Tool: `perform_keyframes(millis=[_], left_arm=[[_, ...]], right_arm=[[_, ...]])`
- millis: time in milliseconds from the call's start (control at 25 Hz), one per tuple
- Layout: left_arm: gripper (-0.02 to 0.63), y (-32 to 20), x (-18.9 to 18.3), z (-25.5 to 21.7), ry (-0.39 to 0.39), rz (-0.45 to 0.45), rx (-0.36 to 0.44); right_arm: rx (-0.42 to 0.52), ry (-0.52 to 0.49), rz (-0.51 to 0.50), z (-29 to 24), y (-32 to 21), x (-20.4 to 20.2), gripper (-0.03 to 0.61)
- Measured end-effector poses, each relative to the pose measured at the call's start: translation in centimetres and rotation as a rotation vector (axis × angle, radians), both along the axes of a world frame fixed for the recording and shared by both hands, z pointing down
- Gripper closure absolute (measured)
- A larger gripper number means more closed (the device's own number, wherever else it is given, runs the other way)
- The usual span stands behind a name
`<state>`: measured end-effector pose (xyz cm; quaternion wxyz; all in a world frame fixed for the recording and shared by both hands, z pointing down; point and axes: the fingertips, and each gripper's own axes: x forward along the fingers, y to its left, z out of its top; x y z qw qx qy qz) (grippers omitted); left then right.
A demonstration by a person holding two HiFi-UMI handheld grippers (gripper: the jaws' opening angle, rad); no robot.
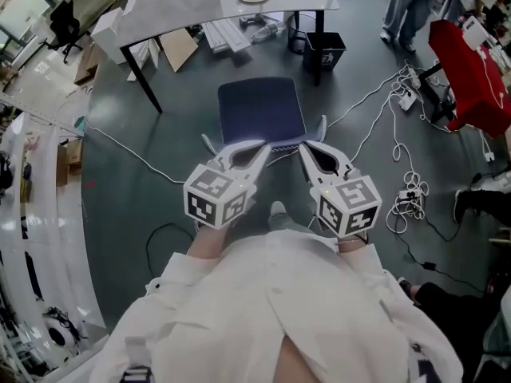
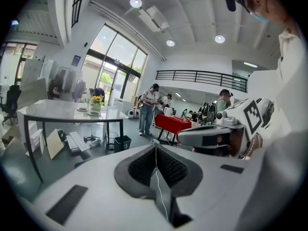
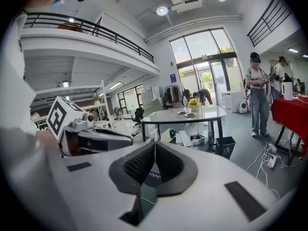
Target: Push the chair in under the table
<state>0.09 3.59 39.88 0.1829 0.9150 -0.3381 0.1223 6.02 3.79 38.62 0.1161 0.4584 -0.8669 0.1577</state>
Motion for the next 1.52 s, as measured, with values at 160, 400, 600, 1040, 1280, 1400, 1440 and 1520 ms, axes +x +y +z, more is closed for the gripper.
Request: perform_keyframes(millis=[160, 400, 600, 1040, 1280, 1400, 1440, 1520], left_arm=[[0.600, -2.2, 0.7, -0.1, 0.012, -0.017, -0.005], [0.600, -4.7, 0.9, 0.7, 0.005, -0.057, -0.014], [0.600, -6.3, 2.0, 1.3, 0.021, -0.072, -0.031], [0.600, -6.7, 1.2, 1.2, 0.007, -0.071, -0.034], [0.600, -5.4, 0.2, 1.1, -0.002, -0.054, -0.049], [0.600, -4.7, -0.3, 1.6, -0.025, -0.034, -0.053], [0.600, -4.5, -0.4, 1.8, -0.038, -0.025, -0.055], [0.600, -4.1, -0.2, 2.2, -0.052, 0.001, -0.056]], right_arm=[[-0.003, 0.001, -0.015, 0.2, -2.4, 0.5, 0.548], [-0.012, 0.003, -0.057, 1.0, -4.6, 1.1, 0.548], [-0.014, 0.015, -0.079, 1.4, -6.1, 2.2, 0.548], [-0.046, 0.029, -0.096, 2.1, -7.1, 1.4, 0.548], [-0.059, 0.047, -0.079, 2.0, -6.1, 0.8, 0.548], [-0.077, 0.083, -0.081, 2.8, -5.4, 0.4, 0.548], [-0.082, 0.093, -0.086, 3.1, -5.2, 0.4, 0.547], [-0.089, 0.103, -0.101, 3.6, -5.0, 0.5, 0.546]])
